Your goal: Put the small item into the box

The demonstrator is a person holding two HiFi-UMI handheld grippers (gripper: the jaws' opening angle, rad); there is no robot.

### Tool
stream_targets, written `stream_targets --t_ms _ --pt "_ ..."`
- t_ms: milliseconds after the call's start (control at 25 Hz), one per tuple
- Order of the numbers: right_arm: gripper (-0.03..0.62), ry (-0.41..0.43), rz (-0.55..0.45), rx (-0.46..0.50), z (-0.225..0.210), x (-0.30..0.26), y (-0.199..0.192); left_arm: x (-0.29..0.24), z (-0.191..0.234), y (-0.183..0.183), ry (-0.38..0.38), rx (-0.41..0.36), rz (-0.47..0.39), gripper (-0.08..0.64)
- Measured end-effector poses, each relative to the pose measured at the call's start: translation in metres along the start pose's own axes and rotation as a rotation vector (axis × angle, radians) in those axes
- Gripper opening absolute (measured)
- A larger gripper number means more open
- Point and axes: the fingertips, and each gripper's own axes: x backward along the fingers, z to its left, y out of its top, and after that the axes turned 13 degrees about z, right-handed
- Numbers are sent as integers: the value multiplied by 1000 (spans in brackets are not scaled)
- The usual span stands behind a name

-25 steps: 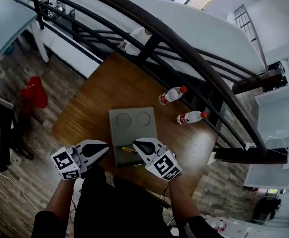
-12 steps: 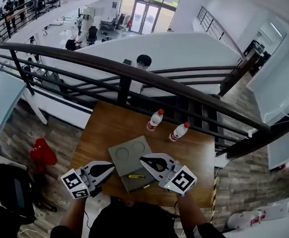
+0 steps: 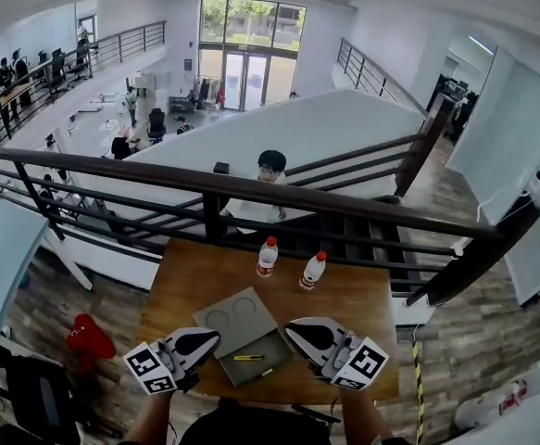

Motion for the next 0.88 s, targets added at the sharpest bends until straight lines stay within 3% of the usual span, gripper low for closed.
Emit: stream_targets --t_ms 160,400,640,880 --pt "11 61 -72 -86 12 40 -11 -22 -29 -6 1 -14 20 15" --pt "11 195 -77 -130 51 81 -28 -39 -81 -24 -7 -1 54 15" --pt "11 204 -97 -157 72 107 -45 -64 -126 -52 -14 36 94 16" --pt "11 305 -62 -204 98 128 -75 -68 -169 -71 13 56 120 15"
